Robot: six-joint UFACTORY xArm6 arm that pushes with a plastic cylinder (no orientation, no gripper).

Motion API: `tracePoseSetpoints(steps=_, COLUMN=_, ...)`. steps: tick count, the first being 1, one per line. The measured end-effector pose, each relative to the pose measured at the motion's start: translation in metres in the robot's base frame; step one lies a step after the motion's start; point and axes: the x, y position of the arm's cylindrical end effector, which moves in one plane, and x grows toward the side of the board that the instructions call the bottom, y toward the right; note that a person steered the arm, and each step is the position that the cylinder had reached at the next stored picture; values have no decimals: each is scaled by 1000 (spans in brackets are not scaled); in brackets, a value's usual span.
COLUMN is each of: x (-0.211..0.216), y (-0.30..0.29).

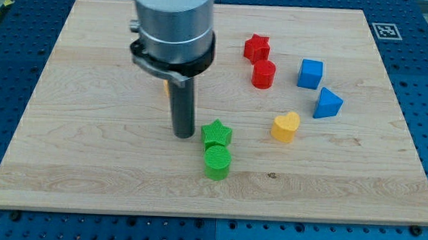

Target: Move your arm to the center

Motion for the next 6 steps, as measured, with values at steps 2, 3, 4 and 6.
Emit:
tracePoseSetpoints(steps=2, x=-4, y=-29)
tracePoseSetpoints(steps=3, x=-28, y=-24)
tracePoseSetpoints(steps=4, x=-36, y=-3)
tracePoseSetpoints(steps=6, x=-60, y=48)
